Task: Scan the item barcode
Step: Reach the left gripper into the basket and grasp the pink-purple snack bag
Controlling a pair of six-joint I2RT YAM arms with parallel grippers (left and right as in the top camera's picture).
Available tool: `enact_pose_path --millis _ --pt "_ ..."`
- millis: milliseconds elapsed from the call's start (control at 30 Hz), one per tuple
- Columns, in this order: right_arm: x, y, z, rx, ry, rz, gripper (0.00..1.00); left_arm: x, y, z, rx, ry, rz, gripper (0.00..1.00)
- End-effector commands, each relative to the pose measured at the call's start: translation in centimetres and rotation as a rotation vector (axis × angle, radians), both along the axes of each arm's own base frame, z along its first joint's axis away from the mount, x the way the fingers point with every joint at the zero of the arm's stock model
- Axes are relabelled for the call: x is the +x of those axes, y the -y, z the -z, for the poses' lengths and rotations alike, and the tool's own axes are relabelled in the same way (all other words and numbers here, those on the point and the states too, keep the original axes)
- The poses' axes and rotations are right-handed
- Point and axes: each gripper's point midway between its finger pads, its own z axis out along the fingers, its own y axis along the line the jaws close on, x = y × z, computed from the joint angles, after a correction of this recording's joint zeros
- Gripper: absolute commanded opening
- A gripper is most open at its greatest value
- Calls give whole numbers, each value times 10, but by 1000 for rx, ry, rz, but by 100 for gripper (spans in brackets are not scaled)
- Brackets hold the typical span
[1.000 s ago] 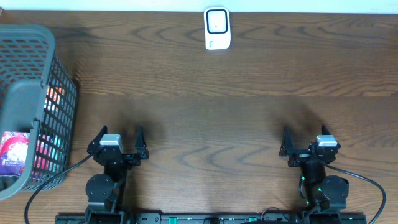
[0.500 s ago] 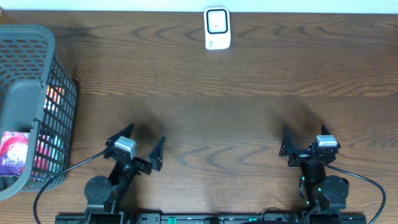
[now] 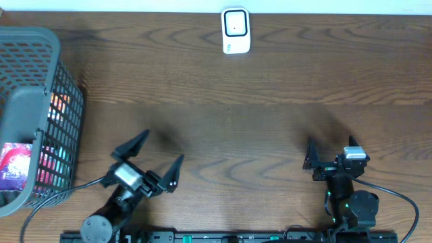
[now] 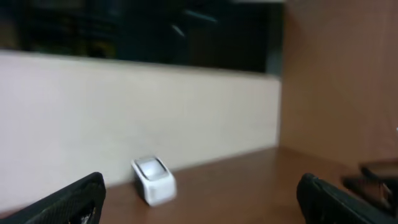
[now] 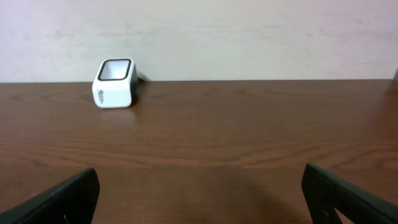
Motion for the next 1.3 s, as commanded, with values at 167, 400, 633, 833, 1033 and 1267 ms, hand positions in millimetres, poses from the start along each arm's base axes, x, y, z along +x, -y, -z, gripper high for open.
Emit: enact_pose_path --millis 167,400,633,833,1033,1267 --pt "0 -4 1 13 -2 -18 99 -2 -68 -127 -170 171 -389 98" --pt "0 -4 1 13 -2 -18 99 27 -114 -221 -270 146 -651 98" --pt "0 -4 1 13 -2 -18 99 99 -115 -235 -61 -264 -734 97" --pt "0 -4 1 13 -2 -18 99 120 -115 -185 166 -507 -760 98" --pt "0 -4 1 13 -2 -18 99 102 -198 -192 12 -540 -1208 98" --pt "0 -4 1 13 -2 -18 99 72 -297 -141 -379 -792 -1441 98"
